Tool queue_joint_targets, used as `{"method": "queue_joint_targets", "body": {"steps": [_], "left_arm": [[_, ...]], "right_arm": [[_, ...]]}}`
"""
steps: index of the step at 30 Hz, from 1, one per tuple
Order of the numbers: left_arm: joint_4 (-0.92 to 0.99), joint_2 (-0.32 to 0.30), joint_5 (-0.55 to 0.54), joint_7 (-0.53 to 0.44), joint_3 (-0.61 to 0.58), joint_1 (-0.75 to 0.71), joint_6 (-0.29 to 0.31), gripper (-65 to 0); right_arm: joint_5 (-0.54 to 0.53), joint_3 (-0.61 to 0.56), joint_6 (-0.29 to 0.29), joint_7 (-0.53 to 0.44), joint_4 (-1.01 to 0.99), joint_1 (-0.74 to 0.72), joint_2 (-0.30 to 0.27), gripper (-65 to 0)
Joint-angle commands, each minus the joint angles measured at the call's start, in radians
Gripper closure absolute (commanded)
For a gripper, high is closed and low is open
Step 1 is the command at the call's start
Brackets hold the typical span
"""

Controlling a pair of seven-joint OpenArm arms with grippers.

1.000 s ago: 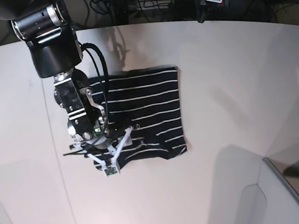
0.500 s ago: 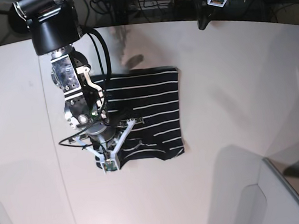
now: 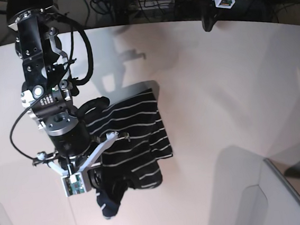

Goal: Layout the t-shirt on the table in an organized manner, then fold the t-shirt properly
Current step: 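Lift the shirt with the right gripper and shake it open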

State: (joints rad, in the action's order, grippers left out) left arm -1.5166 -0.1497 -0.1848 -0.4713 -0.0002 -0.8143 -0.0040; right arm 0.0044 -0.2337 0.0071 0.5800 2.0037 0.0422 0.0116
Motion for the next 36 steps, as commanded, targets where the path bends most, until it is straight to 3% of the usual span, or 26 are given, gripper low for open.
{"method": "queue_joint_targets", "body": {"steps": [1,3,6,10,12,18,24,29,32,36], "left_arm": [[-0.014,-0.006,-0.032,-0.027,0.002,-0.012,-0.006,0.0],[-0.017,-0.011,-0.081,-0.027,0.002,-0.012,-0.006,0.0],[-0.017,-0.023,-0.072,-0.027,0.012,-0.017,-0.006,0.0],[-0.011,-0.031,-0.051,-0.027,0.029,-0.02,-0.006,0.0],[-0.011,-0.031,-0.051,-0.027,0.029,-0.017,-0.006,0.0],[-0.019,-0.029,-0.049,-0.027,0.018,0.002,-0.006,0.0],[-0.015,-0.029,-0.049,-0.027,0.018,0.008,-0.006,0.0],[-0.009,-0.029,-0.051,-0.027,0.021,0.006,-0.006,0.0],[-0.009,-0.029,-0.051,-0.027,0.018,0.008,-0.006,0.0],[-0.009,-0.027,-0.051,-0.027,0.018,0.009,-0.006,0.0]], "right_arm": [[-0.001,-0.002,0.0,-0.035,0.029,-0.018,0.003,-0.2],[-0.001,-0.002,-0.002,-0.036,0.03,-0.025,0.0,-0.2],[-0.001,-0.003,-0.008,-0.036,0.029,-0.025,-0.005,-0.2],[0.001,-0.003,-0.112,-0.035,0.029,-0.084,-0.088,-0.2],[0.001,-0.003,-0.121,-0.027,0.019,-0.135,-0.094,-0.2],[-0.001,-0.063,-0.18,0.14,-0.108,-0.397,-0.089,-0.2],[0.007,-0.099,-0.192,0.202,-0.228,-0.749,-0.086,-0.2],[0.128,-0.099,-0.198,0.231,-0.179,-0.914,-0.06,-0.2],[0.167,-0.105,-0.198,0.234,-0.139,-0.904,-0.055,-0.2],[0.168,-0.106,-0.198,0.234,-0.156,-0.756,-0.048,-0.2]]}}
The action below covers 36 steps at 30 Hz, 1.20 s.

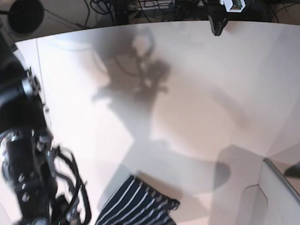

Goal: Layout the t-shirt on the table in an organized manner, then fold the t-shirt properly
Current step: 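Lift the shirt with the right gripper and shake it open, then lower the shirt and regrasp its fabric with the right gripper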

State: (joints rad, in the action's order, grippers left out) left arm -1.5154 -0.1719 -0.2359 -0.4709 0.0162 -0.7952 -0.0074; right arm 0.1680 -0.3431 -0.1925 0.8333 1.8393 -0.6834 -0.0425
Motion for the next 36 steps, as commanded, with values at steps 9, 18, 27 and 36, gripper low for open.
{"method": "queue_joint_targets", "body": {"steps": [9,18,27,36], "left_arm": [[0.008,-0.005,0.0,-0.027,0.009,0.006,-0.003,0.0],[0.055,0.001,0.0,-0.027,0.006,0.024,-0.003,0.0],[0.055,0.001,0.0,-0.027,0.003,0.023,-0.003,0.0],[0.074,0.001,0.008,-0.027,0.001,0.049,-0.003,0.0]], "right_arm": [[0.008,0.012,0.011,-0.027,0.021,0.314,-0.017,0.0],[0.008,0.152,0.006,-0.079,0.201,0.268,-0.004,0.0],[0.003,0.175,0.011,-0.171,0.086,0.712,0.005,0.0],[0.002,0.352,0.063,-0.231,-0.117,0.965,0.109,-4.2]]}}
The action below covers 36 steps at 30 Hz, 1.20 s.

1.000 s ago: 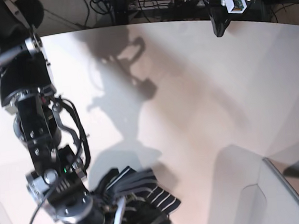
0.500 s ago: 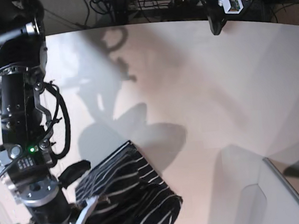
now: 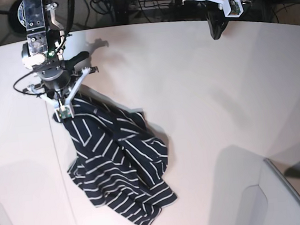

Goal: Layout the t-shirt on the table in an organized manner, then fold the t-shirt properly
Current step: 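Lower the shirt and regrasp its fabric with the right gripper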

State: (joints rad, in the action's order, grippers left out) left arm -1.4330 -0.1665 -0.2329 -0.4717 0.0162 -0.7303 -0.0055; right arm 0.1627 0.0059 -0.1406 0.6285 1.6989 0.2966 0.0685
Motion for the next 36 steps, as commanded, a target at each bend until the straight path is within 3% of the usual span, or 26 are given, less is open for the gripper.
{"method": "queue_joint_targets", "body": {"steps": [1,6,7,8,10,12,14,17,21,24,36], "left_arm": [[-0.004,-0.005,0.005,-0.026,0.001,-0.01,-0.004,0.0],[0.022,-0.005,0.005,-0.026,0.001,0.001,-0.004,0.0],[0.022,-0.005,0.005,-0.026,0.001,0.001,-0.004,0.0],[0.022,-0.005,0.005,-0.026,0.0,0.001,-0.004,0.0],[0.028,-0.005,0.005,-0.026,0.0,0.001,-0.004,0.0],[0.042,-0.005,0.005,-0.026,0.001,0.002,-0.004,0.0],[0.051,-0.005,0.005,-0.026,0.001,0.002,-0.004,0.0],[0.056,-0.005,0.0,-0.026,0.001,0.002,-0.004,0.0],[0.057,-0.005,0.002,-0.026,0.003,-0.004,-0.004,0.0],[0.057,-0.005,0.0,-0.026,0.006,-0.004,-0.004,0.0],[0.11,-0.005,-0.001,-0.026,0.001,0.001,-0.004,0.0]], "right_arm": [[0.007,0.024,0.011,-0.026,-0.004,-0.015,0.0,-9.5],[0.007,0.136,0.011,-0.026,-0.023,-0.027,0.011,-56.3],[0.007,0.164,0.011,-0.034,0.002,-0.027,0.017,-61.7],[0.005,0.179,0.011,-0.042,0.036,-0.027,0.023,-63.0],[0.005,0.162,-0.009,-0.089,0.112,-0.027,0.021,-63.0],[0.011,0.092,-0.07,-0.115,0.155,-0.03,0.011,-63.0],[0.011,0.001,-0.115,-0.1,0.158,-0.073,-0.04,-63.0],[0.011,-0.134,-0.115,-0.068,0.069,-0.162,-0.098,-62.9],[0.011,-0.243,-0.115,-0.063,-0.087,-0.277,-0.124,-51.5],[0.011,-0.254,-0.115,-0.068,-0.216,-0.362,-0.12,-44.0],[0.007,-0.251,-0.115,-0.071,-0.5,-0.538,-0.12,-42.8]]}}
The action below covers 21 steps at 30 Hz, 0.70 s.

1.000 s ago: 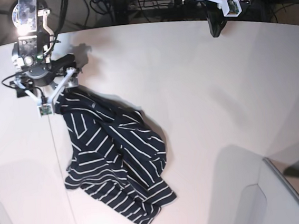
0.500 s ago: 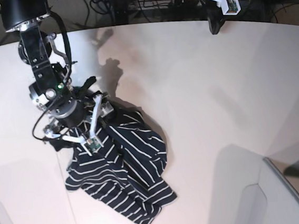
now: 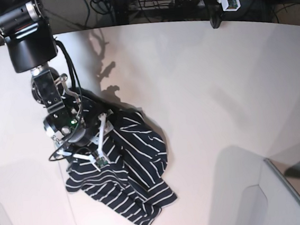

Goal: Layout the t-shirt on the table in an organized manner, then fold the t-shirt properly
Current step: 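Lower the shirt and regrasp its fabric with the right gripper, then lift the shirt with the right gripper and drag it across the table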

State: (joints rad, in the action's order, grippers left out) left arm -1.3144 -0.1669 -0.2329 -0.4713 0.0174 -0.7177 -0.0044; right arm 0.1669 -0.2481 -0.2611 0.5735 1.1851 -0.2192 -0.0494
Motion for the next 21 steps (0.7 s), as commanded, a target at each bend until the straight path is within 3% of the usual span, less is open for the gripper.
{"method": "queue_joint_targets", "body": {"steps": [1,2,4,8,9,15,18,21], "left_arm": [[-0.006,-0.004,-0.001,-0.027,0.0,-0.012,-0.006,0.0],[-0.004,-0.004,-0.001,-0.027,0.0,-0.012,-0.006,0.0],[-0.004,-0.004,-0.001,-0.027,0.0,-0.012,-0.006,0.0],[-0.004,-0.004,-0.001,-0.027,0.005,-0.012,-0.006,0.0],[-0.004,-0.004,-0.001,-0.027,0.006,-0.012,-0.006,0.0],[-0.004,-0.004,-0.001,-0.027,0.009,-0.01,-0.006,0.0],[-0.006,-0.004,0.002,-0.027,0.011,-0.009,-0.006,0.0],[-0.012,-0.006,0.004,-0.027,0.013,-0.007,-0.006,0.0]], "right_arm": [[0.003,0.003,0.006,-0.016,0.0,-0.027,-0.002,-42.5],[0.003,0.003,0.006,-0.016,-0.007,-0.029,-0.002,-41.6],[0.003,0.003,0.006,-0.016,-0.004,-0.024,-0.002,-33.5],[0.003,0.003,0.006,-0.014,0.028,-0.004,-0.002,-2.6],[0.003,0.003,0.006,-0.011,0.052,0.005,-0.002,0.0],[0.009,0.0,0.006,0.015,0.376,0.088,-0.011,-0.3],[0.021,-0.004,0.003,0.101,0.609,0.07,-0.048,-0.3],[0.078,-0.001,0.001,0.125,0.798,-0.004,-0.076,-0.5]]}}
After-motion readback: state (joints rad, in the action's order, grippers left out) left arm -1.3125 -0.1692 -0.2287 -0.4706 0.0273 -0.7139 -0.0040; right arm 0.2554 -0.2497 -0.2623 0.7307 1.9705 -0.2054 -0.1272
